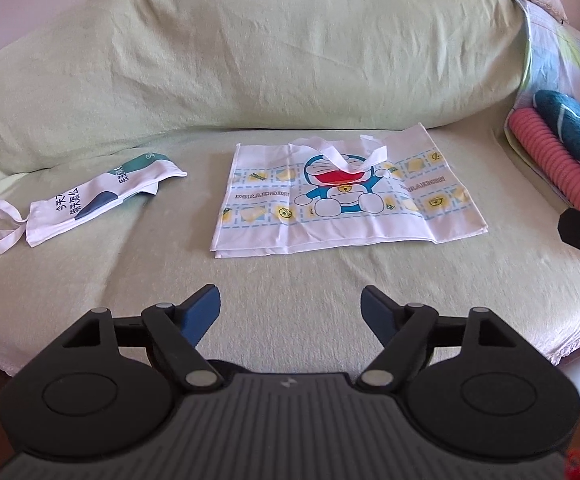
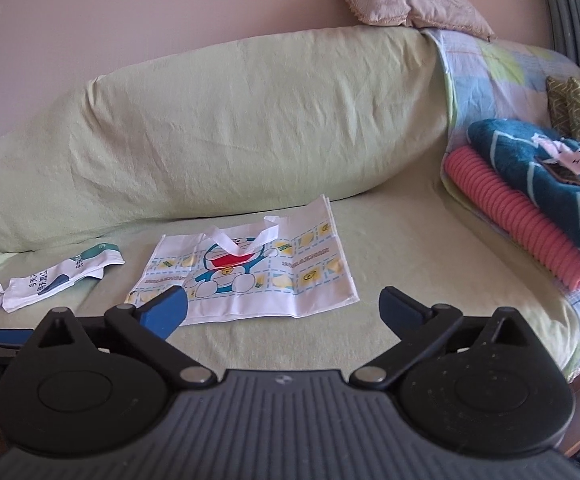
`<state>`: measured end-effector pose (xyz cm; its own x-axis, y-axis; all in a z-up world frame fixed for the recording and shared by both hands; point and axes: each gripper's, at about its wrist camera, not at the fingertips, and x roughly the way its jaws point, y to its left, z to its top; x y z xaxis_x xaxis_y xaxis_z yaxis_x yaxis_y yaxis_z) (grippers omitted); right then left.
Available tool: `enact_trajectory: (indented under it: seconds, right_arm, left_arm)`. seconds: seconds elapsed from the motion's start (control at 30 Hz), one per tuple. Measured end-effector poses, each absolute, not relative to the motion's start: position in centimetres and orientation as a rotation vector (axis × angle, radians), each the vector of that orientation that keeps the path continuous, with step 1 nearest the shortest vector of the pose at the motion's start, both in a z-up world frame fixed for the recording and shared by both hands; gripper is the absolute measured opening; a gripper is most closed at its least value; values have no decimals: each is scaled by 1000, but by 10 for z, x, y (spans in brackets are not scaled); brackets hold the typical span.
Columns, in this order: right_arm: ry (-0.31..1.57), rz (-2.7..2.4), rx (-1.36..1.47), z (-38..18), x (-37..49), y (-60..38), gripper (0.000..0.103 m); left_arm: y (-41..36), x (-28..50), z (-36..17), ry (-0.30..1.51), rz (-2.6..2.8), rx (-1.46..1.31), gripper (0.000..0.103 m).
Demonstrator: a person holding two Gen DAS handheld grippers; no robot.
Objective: Fold shopping bag
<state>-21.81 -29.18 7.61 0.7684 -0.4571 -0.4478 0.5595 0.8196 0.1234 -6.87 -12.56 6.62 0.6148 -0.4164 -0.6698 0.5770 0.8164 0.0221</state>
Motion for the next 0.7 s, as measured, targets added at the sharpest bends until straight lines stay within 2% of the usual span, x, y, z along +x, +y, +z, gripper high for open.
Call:
enact_trajectory:
  seconds: [0.4,0.7]
  right_arm:
    - [433,-574,259,75,-217,-308,102]
    - [503,-544,201,60,-174,-314,102]
  left_arm:
    - [-115,-83,83,645,-487,240,91]
    - [-113,-63,69,694,-390,246,92]
